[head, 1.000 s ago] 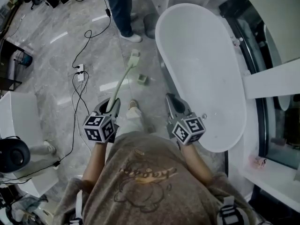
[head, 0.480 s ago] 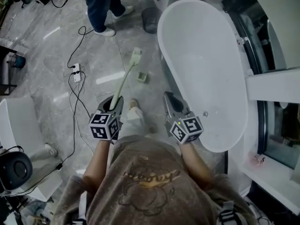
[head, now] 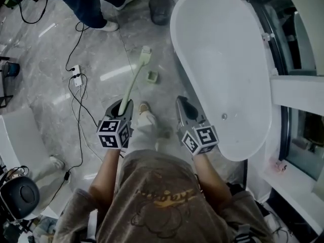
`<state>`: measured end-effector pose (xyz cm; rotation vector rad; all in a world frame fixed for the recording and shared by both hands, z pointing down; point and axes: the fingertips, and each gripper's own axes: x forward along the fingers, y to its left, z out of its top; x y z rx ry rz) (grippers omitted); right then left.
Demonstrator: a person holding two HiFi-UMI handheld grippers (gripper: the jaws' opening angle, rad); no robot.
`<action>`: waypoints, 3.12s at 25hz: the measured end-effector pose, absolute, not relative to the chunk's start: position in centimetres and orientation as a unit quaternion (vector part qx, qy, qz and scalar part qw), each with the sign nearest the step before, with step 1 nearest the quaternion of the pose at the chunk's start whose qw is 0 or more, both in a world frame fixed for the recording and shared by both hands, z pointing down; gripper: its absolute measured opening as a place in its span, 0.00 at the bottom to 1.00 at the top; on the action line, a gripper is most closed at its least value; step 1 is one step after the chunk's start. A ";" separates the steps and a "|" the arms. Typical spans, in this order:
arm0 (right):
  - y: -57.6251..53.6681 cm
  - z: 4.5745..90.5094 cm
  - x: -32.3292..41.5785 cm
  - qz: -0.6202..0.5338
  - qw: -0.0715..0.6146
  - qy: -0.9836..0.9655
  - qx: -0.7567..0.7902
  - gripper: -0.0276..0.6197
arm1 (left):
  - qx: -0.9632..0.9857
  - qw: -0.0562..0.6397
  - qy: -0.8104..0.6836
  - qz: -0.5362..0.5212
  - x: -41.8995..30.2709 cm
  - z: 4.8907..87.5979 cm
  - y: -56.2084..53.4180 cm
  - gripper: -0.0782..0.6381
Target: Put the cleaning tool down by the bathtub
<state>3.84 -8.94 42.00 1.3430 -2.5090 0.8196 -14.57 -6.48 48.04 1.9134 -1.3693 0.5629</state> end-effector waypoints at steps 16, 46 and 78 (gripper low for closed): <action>-14.1 52.4 2.0 0.301 0.121 -0.815 0.480 0.04 | 0.740 0.375 -0.497 0.255 -14.7 59.2 -12.5 0.24; -17.0 72.2 -0.5 0.350 0.162 -0.795 0.469 0.04 | 0.672 0.463 -0.428 0.389 -12.0 86.5 -13.8 0.24; -16.8 75.6 0.7 0.391 0.146 -0.765 0.490 0.04 | 0.579 0.526 -0.362 0.507 -8.7 97.3 -17.8 0.24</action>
